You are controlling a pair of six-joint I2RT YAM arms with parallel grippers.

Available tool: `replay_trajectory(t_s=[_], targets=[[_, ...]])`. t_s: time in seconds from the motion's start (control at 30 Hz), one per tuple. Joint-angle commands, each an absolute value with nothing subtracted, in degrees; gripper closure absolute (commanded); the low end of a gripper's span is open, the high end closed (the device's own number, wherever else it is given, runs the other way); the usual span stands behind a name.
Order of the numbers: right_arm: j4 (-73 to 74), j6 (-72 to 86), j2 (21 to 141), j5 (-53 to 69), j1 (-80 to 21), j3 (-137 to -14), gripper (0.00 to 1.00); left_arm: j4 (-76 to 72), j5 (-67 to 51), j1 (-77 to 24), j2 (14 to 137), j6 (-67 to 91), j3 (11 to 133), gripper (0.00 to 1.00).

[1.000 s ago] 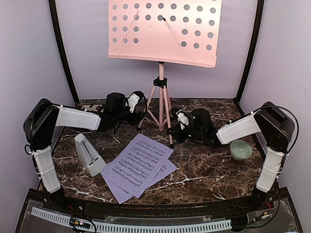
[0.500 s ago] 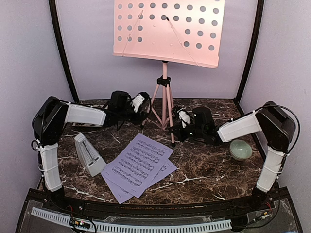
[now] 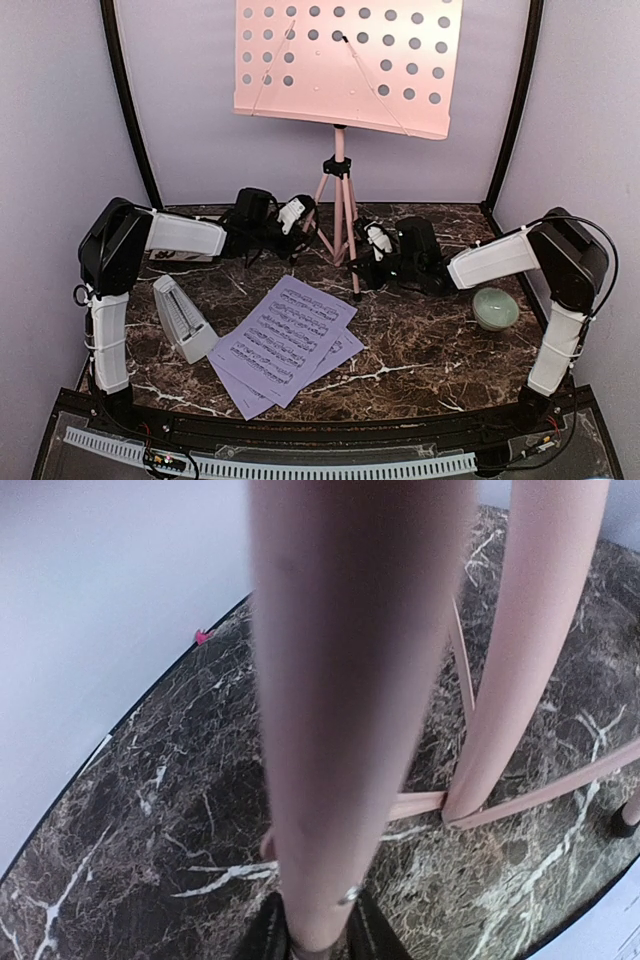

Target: Set up the instrument practice props

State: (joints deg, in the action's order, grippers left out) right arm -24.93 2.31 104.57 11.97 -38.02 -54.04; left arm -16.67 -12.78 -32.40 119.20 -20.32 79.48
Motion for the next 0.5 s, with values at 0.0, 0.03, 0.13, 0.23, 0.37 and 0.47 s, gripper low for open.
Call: replay_trajectory(t_s=[0.0, 0.03, 0.13, 0.23, 0.37, 0.47], targets=[[-22.20, 2.02, 102.77, 11.35, -37.29, -55.56, 1.00, -13.98, -10.72, -32.61, 118.52, -21.13, 80.00, 0.82], [-21.70, 2.08, 102.53, 11.33, -37.27, -55.58, 1.00, -14.18, -10.07, -32.52, 118.23, -21.14, 79.30, 0.85], [-20.33, 1.99, 101.35, 10.76, -37.21, -55.17, 1.00, -14.84, -8.51, -32.31, 116.95, -21.13, 77.46, 0.91], [-18.78, 1.68, 100.05, 9.96, -37.04, -54.61, 1.00, -14.86, -7.07, -31.63, 115.47, -20.85, 76.09, 0.96], [-17.44, 1.49, 98.46, 9.39, -36.52, -53.59, 1.00, -14.48, -5.52, -30.22, 113.11, -20.88, 74.29, 1.00], [-17.21, 1.74, 97.53, 9.10, -36.48, -52.33, 1.00, -13.62, -4.08, -29.76, 111.64, -21.60, 73.43, 1.00]])
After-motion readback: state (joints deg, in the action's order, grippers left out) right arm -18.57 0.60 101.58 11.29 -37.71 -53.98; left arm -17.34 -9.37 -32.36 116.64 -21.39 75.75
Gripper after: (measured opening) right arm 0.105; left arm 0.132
